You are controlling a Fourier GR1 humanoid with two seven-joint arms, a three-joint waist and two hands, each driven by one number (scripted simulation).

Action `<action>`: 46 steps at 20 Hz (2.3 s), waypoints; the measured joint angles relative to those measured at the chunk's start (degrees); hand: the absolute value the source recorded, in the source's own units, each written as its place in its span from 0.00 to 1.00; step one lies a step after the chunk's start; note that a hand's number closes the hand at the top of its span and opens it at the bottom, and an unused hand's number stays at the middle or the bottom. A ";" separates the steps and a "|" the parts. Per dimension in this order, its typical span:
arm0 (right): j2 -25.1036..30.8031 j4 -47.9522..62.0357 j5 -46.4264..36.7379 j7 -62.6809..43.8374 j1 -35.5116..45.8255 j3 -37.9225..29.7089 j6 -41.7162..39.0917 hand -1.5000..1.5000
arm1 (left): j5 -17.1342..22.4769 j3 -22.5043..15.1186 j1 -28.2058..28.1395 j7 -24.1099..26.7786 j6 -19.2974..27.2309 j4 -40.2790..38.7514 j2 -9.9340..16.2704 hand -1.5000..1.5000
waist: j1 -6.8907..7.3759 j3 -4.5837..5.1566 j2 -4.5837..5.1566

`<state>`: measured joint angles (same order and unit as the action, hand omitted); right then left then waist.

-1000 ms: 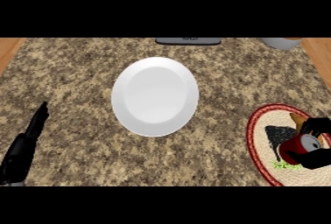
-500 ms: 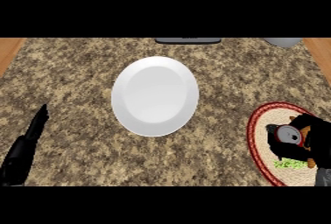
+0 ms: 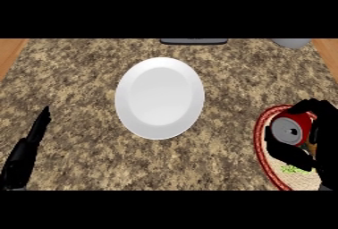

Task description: Pick the can from the placemat and place it in the plate

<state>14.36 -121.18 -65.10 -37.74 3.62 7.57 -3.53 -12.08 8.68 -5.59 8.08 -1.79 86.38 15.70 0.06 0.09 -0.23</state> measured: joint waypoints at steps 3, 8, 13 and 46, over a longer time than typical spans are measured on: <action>-2.54 -3.10 -0.59 -2.16 4.35 4.40 -3.16 1.00 | -0.74 -0.59 0.93 -0.49 0.63 -0.41 -0.84 0.50 | 0.13 -0.01 0.07; -7.73 -1.91 -1.65 -6.66 14.95 9.33 -9.05 1.00 | -0.73 -0.55 0.66 -0.66 0.11 0.42 -1.00 0.50 | 0.49 -0.02 0.14; -12.35 7.23 -1.55 -11.27 25.10 12.85 -6.89 1.00 | -1.10 -0.34 0.37 -0.63 0.05 1.03 -1.20 0.50 | 0.72 -0.04 0.22; -14.23 80.39 39.71 -4.94 57.05 20.85 43.11 0.00 | -2.22 -0.58 4.85 -0.74 -1.51 -1.75 -1.62 0.50 | 3.40 -0.09 1.01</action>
<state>0.13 -40.79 -25.39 -42.68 60.67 28.42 39.59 -14.30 8.10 -0.74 7.34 -3.30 84.63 14.08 3.46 0.00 0.78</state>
